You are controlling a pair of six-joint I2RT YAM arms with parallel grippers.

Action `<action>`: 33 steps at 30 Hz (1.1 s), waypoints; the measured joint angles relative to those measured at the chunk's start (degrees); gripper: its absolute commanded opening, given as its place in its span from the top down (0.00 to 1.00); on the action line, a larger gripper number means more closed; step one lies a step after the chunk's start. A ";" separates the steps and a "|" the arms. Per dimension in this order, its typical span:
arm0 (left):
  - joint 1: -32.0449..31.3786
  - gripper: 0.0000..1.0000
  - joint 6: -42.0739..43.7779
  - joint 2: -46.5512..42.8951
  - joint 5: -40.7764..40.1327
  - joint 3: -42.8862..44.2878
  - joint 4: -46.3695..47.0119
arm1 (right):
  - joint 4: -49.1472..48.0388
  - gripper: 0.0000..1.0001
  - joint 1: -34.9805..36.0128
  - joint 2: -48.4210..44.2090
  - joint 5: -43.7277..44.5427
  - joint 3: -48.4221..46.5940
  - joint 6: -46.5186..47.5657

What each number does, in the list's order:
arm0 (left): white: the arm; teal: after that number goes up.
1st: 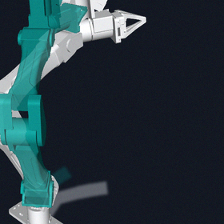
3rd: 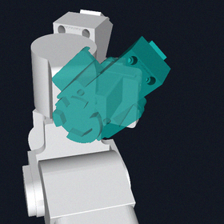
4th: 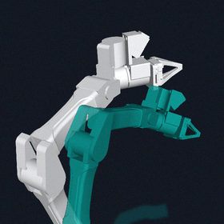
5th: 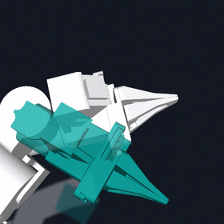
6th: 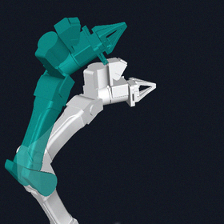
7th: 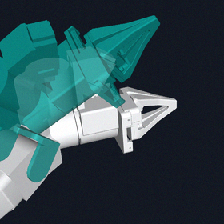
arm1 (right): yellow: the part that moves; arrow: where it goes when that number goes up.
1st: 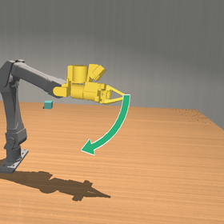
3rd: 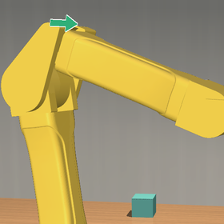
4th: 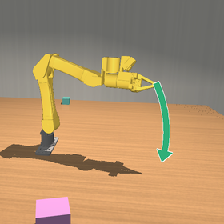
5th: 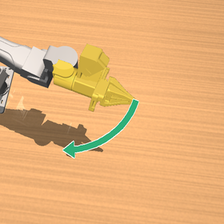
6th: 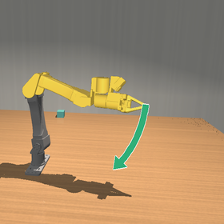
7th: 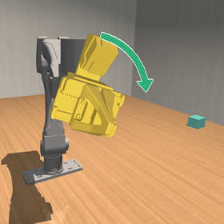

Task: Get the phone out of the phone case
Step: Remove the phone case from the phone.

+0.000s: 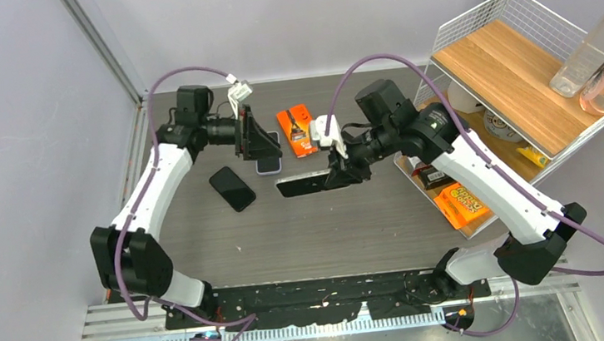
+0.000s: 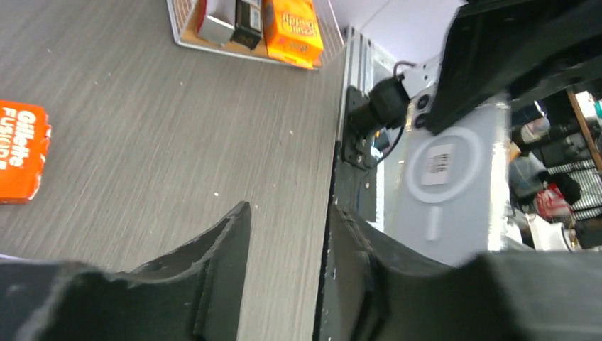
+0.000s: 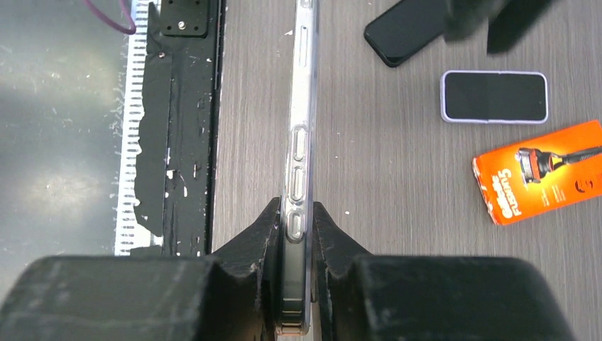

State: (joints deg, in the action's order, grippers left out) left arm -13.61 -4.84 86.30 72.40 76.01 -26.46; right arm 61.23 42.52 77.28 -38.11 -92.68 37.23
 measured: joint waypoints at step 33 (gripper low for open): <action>-18.27 1.00 32.04 -9.25 -22.53 3.93 -26.51 | -1.92 0.85 -2.62 4.13 0.00 -4.07 -7.28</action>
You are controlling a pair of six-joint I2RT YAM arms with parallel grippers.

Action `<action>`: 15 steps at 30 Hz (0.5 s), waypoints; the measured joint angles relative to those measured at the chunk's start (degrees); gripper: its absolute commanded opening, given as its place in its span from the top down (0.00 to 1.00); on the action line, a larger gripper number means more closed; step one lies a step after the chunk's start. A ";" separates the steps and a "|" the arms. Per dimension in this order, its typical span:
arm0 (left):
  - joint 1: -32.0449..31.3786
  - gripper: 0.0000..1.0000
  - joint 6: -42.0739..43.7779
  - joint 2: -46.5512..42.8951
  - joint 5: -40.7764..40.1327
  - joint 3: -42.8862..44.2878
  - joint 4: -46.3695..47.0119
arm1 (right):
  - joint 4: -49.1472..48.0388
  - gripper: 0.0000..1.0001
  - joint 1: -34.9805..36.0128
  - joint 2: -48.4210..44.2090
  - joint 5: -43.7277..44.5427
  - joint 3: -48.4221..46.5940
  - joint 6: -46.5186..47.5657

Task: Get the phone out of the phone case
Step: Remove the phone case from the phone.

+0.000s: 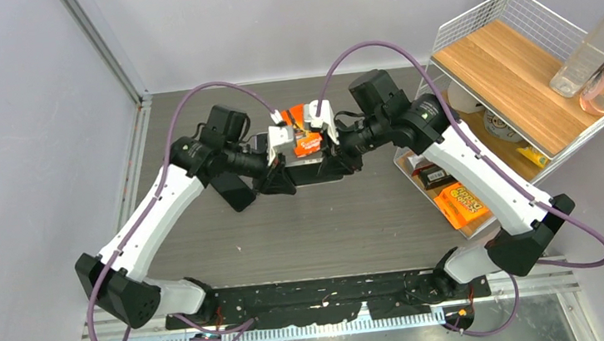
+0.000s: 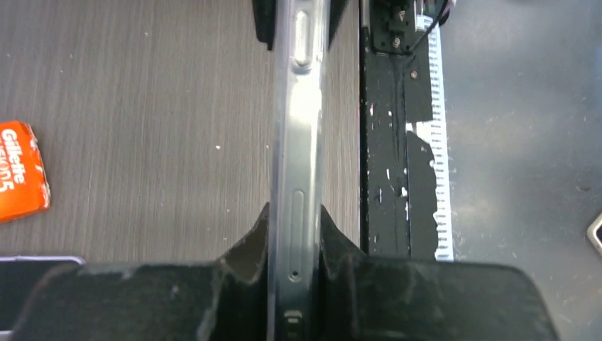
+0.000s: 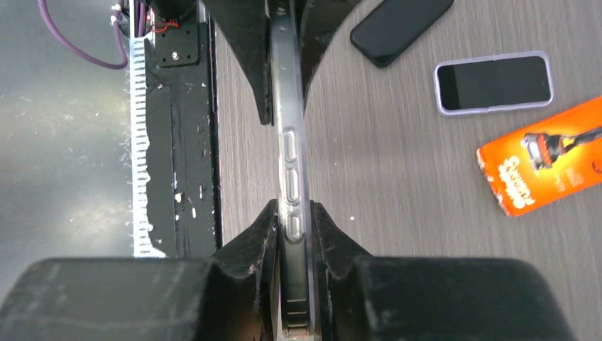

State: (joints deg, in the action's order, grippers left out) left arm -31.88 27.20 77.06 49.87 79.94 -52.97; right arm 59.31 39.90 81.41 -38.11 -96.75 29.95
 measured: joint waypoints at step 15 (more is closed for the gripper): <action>2.01 1.00 -7.45 -4.48 4.28 -11.28 9.75 | -11.80 0.29 -11.61 0.35 -17.31 2.29 -12.68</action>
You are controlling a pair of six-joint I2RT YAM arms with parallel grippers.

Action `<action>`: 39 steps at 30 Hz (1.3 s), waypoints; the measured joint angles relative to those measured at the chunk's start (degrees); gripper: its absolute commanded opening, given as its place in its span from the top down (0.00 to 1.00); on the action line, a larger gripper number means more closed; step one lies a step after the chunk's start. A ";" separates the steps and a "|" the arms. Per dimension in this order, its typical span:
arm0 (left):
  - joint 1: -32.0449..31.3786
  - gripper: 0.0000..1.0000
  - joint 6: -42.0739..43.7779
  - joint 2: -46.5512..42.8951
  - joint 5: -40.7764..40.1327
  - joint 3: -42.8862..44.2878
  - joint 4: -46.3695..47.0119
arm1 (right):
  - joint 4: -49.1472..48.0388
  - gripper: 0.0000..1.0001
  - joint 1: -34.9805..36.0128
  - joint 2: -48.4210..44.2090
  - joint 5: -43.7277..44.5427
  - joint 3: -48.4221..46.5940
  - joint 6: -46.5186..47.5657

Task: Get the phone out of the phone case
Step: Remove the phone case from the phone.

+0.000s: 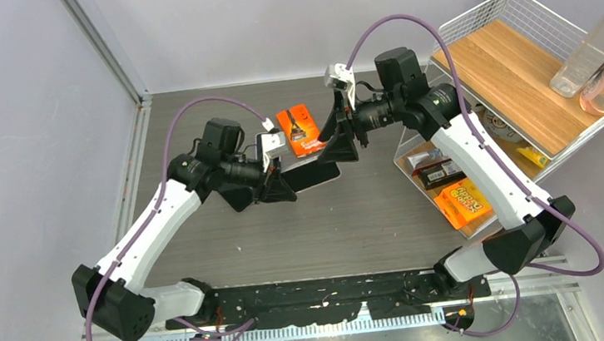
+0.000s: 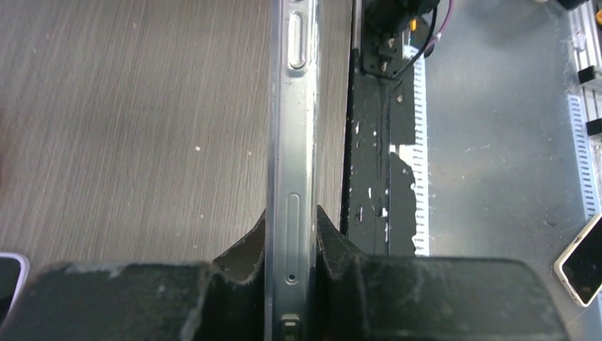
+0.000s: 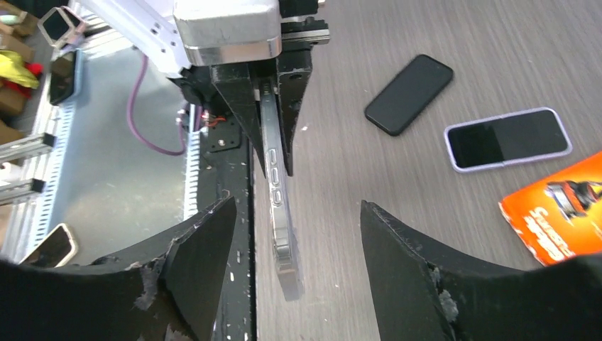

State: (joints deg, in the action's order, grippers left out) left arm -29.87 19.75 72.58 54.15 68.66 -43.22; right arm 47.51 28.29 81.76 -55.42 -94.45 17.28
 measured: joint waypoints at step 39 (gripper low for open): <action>-5.86 1.00 10.54 -8.98 -24.20 0.66 -4.79 | -65.18 0.94 -0.37 8.94 -29.18 20.41 -51.08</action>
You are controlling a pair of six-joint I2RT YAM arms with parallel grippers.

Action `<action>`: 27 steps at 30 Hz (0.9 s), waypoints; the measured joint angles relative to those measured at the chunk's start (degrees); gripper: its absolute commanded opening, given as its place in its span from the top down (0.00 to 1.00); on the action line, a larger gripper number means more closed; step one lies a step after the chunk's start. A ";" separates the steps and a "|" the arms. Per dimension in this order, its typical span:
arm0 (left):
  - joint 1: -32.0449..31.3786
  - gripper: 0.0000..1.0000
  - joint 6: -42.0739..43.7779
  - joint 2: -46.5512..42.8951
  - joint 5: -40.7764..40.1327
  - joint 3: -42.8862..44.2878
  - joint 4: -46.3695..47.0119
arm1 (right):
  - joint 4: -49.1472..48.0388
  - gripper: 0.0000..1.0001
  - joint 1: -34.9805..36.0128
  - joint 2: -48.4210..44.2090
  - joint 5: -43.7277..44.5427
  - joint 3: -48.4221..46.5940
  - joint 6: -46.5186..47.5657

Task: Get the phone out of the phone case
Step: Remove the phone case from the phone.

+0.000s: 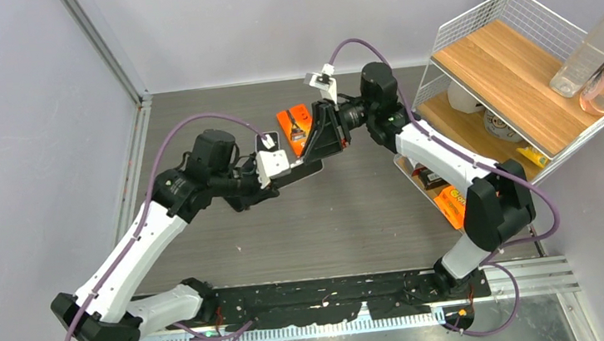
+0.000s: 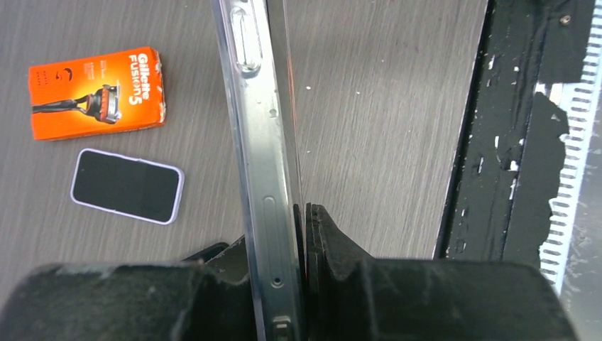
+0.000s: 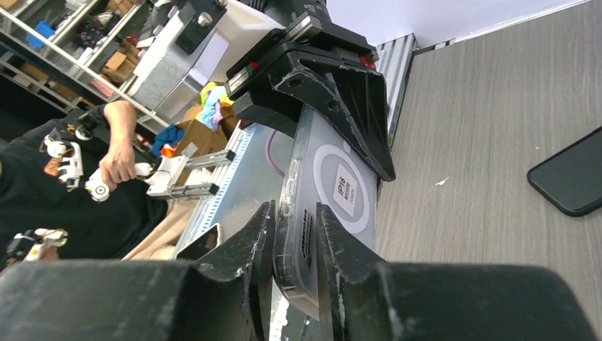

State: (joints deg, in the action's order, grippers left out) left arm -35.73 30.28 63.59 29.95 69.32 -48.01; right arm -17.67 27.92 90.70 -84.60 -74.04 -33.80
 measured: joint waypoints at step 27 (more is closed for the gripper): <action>-4.81 1.00 6.40 0.20 -11.19 2.01 -6.29 | 7.41 0.51 0.50 4.94 -1.66 -1.33 -5.42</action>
State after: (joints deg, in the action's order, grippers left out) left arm -40.53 36.69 63.79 18.76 71.33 -54.30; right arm -10.26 28.42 95.64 -86.26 -75.37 -39.22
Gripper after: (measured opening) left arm 0.193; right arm 0.298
